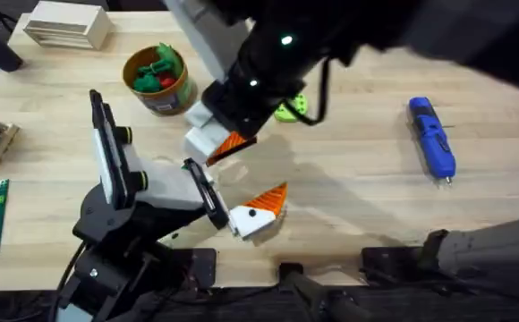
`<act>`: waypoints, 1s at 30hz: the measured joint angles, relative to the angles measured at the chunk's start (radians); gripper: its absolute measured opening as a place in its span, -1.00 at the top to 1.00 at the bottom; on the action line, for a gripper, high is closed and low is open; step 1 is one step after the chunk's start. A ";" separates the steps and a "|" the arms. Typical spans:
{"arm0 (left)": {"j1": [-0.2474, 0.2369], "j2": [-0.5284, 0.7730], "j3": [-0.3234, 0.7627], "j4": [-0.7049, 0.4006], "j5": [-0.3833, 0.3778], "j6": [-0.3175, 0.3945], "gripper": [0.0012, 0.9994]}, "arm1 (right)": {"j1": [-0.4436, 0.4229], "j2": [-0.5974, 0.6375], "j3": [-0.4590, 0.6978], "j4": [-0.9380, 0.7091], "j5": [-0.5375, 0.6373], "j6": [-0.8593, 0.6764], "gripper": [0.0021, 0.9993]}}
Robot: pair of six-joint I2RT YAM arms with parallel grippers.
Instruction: Pick up the gripper from the table and insert it into the empty holder that is missing its gripper. Then pick up a screw, insert it into the mounting hole, and use the screwdriver to tighten it. Finally, clean up the table by picking up the vegetable and placing it into the bucket.
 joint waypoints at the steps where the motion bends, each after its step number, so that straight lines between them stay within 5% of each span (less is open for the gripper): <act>1: 0.000 0.000 0.000 0.000 0.000 0.001 -0.97 | 0.000 -0.018 0.000 -0.005 0.010 0.003 -0.98; 6: 0.000 0.000 0.000 0.000 0.000 0.003 -0.97 | -0.036 -0.139 -0.049 -0.021 0.037 0.050 -0.98; 13: 0.000 0.000 0.000 0.000 0.000 0.003 -0.97 | -0.098 -0.356 -0.322 0.042 0.040 0.126 -0.98; 23: 0.000 0.000 0.000 0.000 0.000 0.003 -0.97 | -0.120 -0.822 -0.646 0.102 -0.039 0.200 -0.98; 26: 0.000 0.000 0.000 0.000 0.000 0.003 -0.62 | -0.120 -0.928 -0.684 0.104 -0.077 0.200 -0.98; 27: 0.000 0.000 0.000 0.000 -0.001 0.003 0.08 | -0.120 -1.000 -0.698 0.099 -0.098 0.199 -0.98; 30: 0.000 0.000 0.000 0.000 -0.003 0.008 0.87 | -0.120 -1.023 -0.702 0.077 -0.108 0.199 -0.98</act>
